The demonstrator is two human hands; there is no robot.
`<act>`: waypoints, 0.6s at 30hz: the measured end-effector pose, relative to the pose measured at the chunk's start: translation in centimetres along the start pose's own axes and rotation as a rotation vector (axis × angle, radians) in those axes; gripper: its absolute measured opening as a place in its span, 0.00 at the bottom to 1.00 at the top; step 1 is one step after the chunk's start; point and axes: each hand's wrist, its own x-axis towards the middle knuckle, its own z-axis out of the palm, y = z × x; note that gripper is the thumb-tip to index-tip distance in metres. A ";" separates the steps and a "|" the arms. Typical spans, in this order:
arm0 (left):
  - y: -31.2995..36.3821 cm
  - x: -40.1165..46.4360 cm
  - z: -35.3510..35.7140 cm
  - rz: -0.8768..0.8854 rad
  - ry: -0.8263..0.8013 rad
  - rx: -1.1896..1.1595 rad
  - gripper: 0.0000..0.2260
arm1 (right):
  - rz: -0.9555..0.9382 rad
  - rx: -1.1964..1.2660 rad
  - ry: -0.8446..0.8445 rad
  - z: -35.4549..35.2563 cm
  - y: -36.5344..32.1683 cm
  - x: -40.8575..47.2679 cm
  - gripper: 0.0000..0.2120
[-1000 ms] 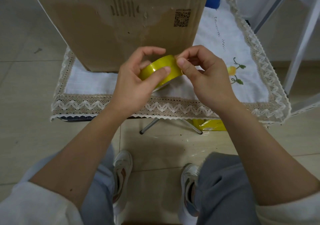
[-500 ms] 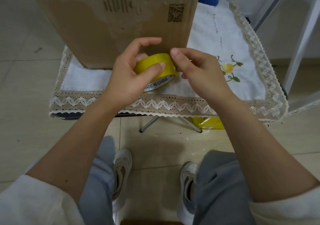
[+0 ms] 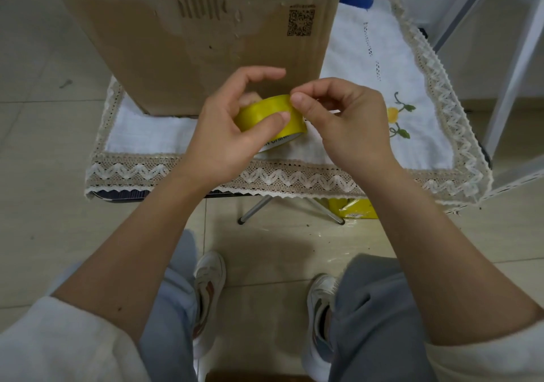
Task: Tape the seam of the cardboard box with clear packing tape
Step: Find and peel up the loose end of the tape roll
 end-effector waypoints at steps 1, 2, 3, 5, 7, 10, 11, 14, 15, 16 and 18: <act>0.0 0.0 0.0 -0.004 0.013 -0.009 0.18 | -0.022 -0.030 0.005 0.0 0.0 -0.1 0.02; 0.0 0.1 0.0 -0.007 0.025 -0.018 0.17 | -0.047 -0.060 0.012 0.0 -0.1 -0.2 0.02; 0.0 0.1 0.0 -0.008 0.032 -0.022 0.17 | -0.075 -0.089 0.021 0.1 -0.2 -0.3 0.02; 0.1 0.2 0.1 -0.002 0.033 -0.012 0.16 | -0.128 -0.122 0.049 0.1 -0.3 -0.5 0.02; 0.0 0.3 0.2 0.003 0.042 -0.003 0.16 | -0.180 -0.143 0.080 0.2 -0.2 -0.7 0.01; 0.0 0.4 0.2 0.003 0.050 0.000 0.15 | -0.247 -0.174 0.116 0.3 -0.1 -0.9 0.03; 0.1 0.5 0.2 0.002 0.048 -0.004 0.14 | -0.257 -0.178 0.122 0.4 -0.1 -0.9 0.03; 0.2 0.5 0.2 0.011 0.042 -0.007 0.12 | -0.265 -0.167 0.118 0.4 -0.2 -0.9 0.03; 0.3 0.6 0.2 0.014 0.042 0.002 0.11 | -0.264 -0.163 0.111 0.4 -0.2 -0.9 0.03; 0.3 0.6 0.2 0.015 0.041 0.014 0.10 | -0.263 -0.158 0.102 0.4 -0.3 -0.9 0.02; 0.3 0.6 0.2 0.007 0.041 0.026 0.09 | -0.259 -0.142 0.074 0.4 -0.3 -0.9 0.02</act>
